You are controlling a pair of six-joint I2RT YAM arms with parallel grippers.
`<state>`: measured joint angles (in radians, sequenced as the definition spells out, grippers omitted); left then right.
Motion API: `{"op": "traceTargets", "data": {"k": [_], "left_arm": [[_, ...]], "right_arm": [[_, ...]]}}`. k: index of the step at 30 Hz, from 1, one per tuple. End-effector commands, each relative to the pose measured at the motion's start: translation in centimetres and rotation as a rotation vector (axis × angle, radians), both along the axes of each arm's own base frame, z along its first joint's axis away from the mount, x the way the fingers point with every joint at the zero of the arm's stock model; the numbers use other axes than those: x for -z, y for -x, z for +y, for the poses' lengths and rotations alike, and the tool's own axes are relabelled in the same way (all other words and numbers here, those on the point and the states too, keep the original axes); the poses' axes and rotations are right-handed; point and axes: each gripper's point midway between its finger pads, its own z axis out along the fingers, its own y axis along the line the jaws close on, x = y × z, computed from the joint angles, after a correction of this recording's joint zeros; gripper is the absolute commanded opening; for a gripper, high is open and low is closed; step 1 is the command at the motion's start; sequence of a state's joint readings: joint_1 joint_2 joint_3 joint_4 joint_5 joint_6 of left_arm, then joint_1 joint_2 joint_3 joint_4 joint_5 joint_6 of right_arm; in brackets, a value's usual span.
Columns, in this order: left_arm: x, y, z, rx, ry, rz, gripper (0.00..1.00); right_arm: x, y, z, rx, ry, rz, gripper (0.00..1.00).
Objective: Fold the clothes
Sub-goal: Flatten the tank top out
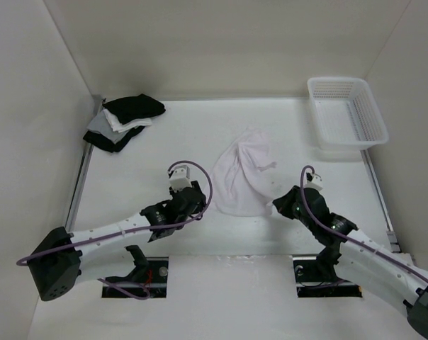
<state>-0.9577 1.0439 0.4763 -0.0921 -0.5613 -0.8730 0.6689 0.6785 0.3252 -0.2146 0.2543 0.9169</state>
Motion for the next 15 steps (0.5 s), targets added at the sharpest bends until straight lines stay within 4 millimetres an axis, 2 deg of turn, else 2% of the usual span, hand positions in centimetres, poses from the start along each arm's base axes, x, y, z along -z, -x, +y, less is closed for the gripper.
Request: {"op": "traceTargets", "data": {"k": [1, 5, 9, 12, 15], "left_arm": [[0.6, -1.6, 1.4, -0.078, -0.019, -0.01, 0.41], [2.5, -3.7, 2.4, -0.091, -0.075, 0.007, 0.41], [4.0, -4.0, 0.6, 0.007, -0.034, 0.075, 0.39], [5.0, -3.9, 0.8, 0.015, -0.039, 0.109, 0.36], [5.2, -3.9, 0.9, 0.014, -0.023, 0.108, 0.36]], "right_arm": [[0.2, -0.5, -0.5, 0.047, 0.015, 0.001, 0.0], [0.2, -0.6, -0.5, 0.047, 0.013, -0.004, 0.0], [0.1, -0.6, -0.6, 0.049, 0.007, -0.008, 0.0], [0.0, -0.6, -0.5, 0.045, 0.007, -0.009, 0.0], [0.0, -0.6, -0.3, 0.038, 0.004, -0.015, 0.0]]}}
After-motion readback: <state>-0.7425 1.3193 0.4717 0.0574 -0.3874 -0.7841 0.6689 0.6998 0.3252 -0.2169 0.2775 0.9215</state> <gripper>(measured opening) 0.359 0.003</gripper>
